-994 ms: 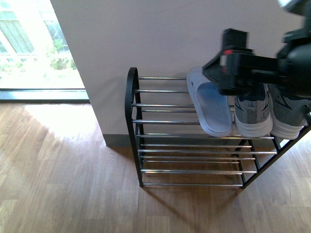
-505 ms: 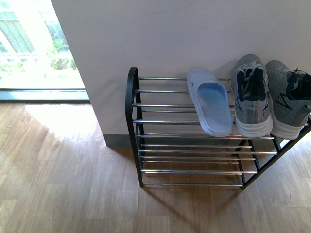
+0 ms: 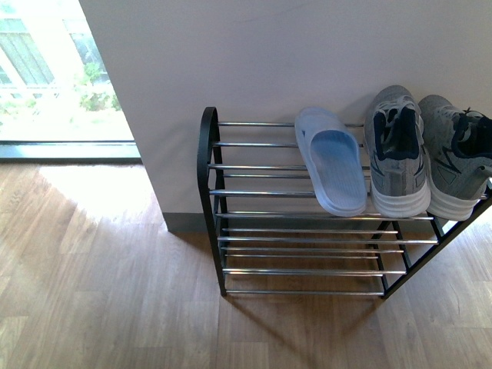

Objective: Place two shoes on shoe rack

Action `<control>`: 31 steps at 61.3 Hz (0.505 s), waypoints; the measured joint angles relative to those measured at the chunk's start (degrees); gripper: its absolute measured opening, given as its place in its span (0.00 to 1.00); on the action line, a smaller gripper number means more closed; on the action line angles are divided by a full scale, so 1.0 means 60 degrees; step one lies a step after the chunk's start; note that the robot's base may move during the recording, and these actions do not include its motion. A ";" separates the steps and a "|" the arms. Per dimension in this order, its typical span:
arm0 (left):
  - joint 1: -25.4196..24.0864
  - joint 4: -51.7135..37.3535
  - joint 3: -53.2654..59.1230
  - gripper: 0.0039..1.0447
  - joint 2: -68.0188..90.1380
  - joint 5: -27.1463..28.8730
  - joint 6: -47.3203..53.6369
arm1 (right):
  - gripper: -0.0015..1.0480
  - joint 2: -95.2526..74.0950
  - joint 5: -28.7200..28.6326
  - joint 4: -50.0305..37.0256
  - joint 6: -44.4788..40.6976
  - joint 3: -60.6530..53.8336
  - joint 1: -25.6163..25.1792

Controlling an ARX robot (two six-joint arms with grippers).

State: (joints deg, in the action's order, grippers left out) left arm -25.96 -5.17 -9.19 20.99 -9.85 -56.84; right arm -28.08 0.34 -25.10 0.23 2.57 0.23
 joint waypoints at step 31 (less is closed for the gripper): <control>0.0000 0.0000 0.0000 0.02 0.0000 -0.0004 0.0000 | 0.02 0.1647 -0.0058 0.1151 -0.0007 -0.0248 -0.0018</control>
State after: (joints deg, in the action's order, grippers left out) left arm -25.96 -5.17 -9.19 20.99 -9.87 -56.84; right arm -18.20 -0.01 -18.20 0.19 1.08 0.12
